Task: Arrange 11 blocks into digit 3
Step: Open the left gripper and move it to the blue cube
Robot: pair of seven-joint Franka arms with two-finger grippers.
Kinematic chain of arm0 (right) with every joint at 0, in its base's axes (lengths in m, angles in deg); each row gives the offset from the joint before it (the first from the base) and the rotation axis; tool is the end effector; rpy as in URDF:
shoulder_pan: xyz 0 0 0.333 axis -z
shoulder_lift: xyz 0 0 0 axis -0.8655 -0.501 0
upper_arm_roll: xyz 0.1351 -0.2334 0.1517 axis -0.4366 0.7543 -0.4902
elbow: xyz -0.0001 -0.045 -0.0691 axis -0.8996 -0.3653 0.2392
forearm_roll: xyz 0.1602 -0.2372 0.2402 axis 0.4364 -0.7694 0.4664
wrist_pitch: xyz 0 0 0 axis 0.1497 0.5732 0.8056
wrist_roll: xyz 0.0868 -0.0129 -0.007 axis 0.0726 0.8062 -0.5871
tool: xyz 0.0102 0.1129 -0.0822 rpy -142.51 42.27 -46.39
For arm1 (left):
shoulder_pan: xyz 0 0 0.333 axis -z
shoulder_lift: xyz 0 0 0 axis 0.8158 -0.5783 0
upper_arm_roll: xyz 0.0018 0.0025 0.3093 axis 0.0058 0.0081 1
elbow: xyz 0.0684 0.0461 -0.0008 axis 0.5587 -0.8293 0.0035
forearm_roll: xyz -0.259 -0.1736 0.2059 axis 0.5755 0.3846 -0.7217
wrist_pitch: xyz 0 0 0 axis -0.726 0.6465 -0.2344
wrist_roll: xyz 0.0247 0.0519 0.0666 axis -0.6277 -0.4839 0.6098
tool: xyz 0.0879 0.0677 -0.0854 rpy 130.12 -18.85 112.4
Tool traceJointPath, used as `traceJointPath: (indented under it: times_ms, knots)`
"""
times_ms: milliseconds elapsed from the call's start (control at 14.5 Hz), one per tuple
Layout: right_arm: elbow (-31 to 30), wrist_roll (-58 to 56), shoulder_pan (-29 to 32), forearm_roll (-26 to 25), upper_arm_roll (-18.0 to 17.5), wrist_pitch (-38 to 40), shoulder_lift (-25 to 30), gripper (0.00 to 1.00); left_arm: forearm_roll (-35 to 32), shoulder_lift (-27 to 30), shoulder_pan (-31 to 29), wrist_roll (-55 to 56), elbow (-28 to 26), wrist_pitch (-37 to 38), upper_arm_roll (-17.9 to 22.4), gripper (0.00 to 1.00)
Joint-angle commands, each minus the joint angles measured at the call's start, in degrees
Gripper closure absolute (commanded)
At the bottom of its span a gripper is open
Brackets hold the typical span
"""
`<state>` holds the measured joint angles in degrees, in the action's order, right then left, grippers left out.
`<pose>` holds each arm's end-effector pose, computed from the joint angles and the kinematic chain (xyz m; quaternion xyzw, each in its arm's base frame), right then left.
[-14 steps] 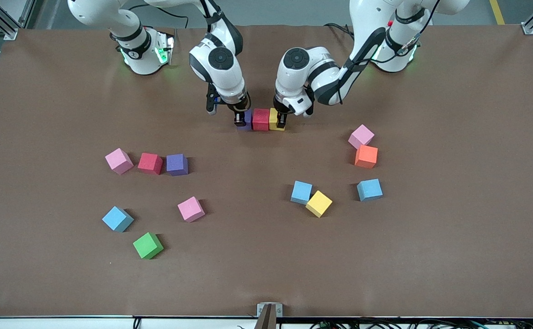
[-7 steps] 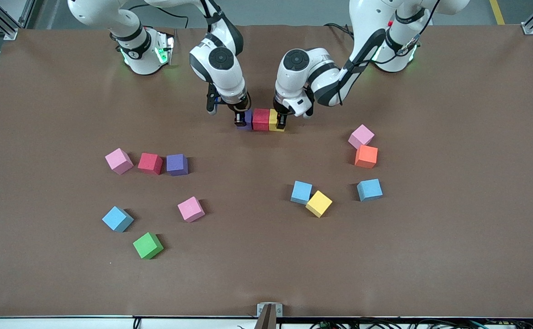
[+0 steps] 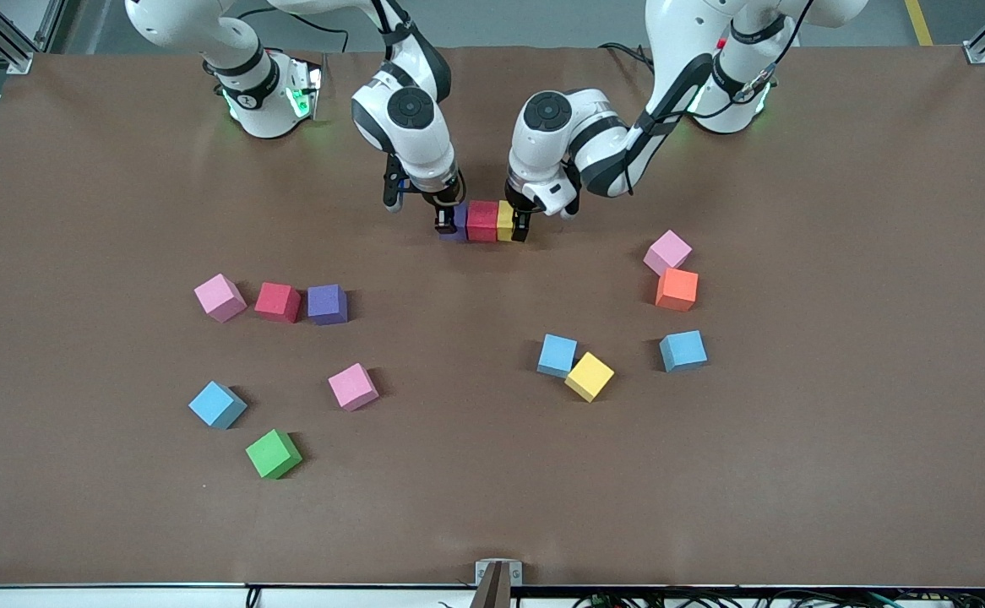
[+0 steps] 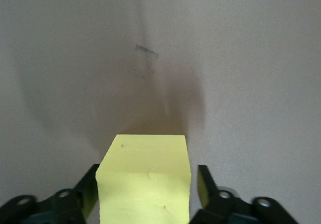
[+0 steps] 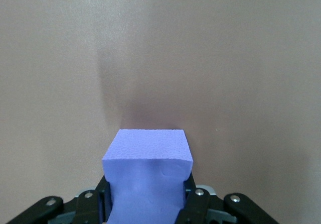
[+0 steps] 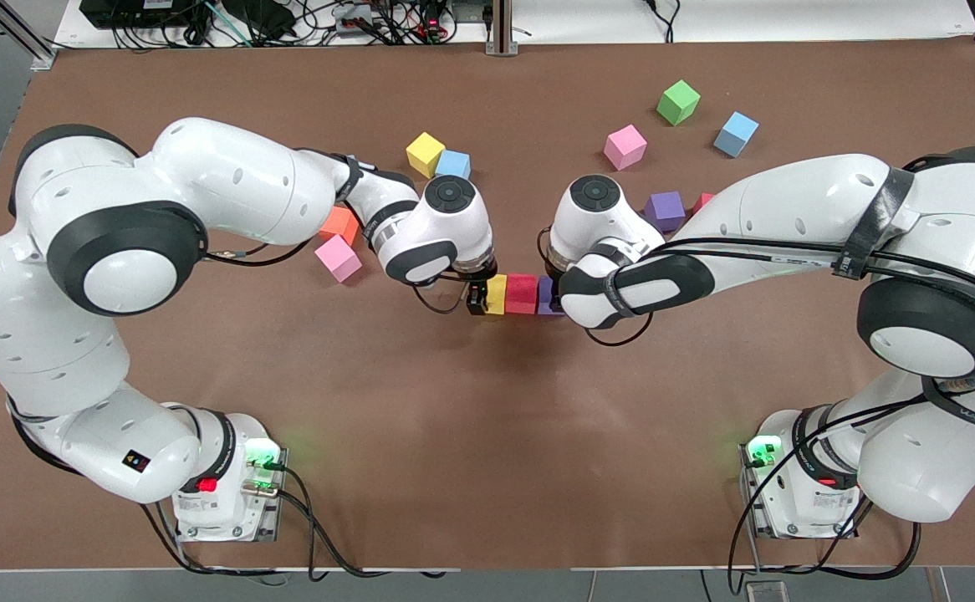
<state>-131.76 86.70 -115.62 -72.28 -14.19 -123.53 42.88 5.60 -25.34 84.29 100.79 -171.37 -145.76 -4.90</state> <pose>0.3063 0.4149 0.1876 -0.6988 0.7142 0.0339 0.0214 0.3019 -0.4580 0.1760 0.7379 0.6722 -0.0471 0.0376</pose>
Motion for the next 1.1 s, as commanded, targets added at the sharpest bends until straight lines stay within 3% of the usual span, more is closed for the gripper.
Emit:
traceJointPath:
  times_ms: [0, 690, 1035]
  knots:
    - [1.1, 1.0, -1.3, 1.1, 0.5, -0.9, -1.8, 1.0, 0.0, 1.6, -0.4, 0.0, 0.4, 2.9, -0.2, 0.0]
    - [1.3, 2.2, -1.3, 1.0, 0.5, -0.9, -2.0, 0.99, 0.6, 9.1, -2.8, -1.3, 1.3, 11.2, -0.8, 0.0]
    - [1.4, 2.1, -1.3, 1.0, 0.5, -1.0, -2.5, 0.93, 0.6, 8.9, -7.3, -20.5, 8.4, 19.6, -0.6, 0.0]
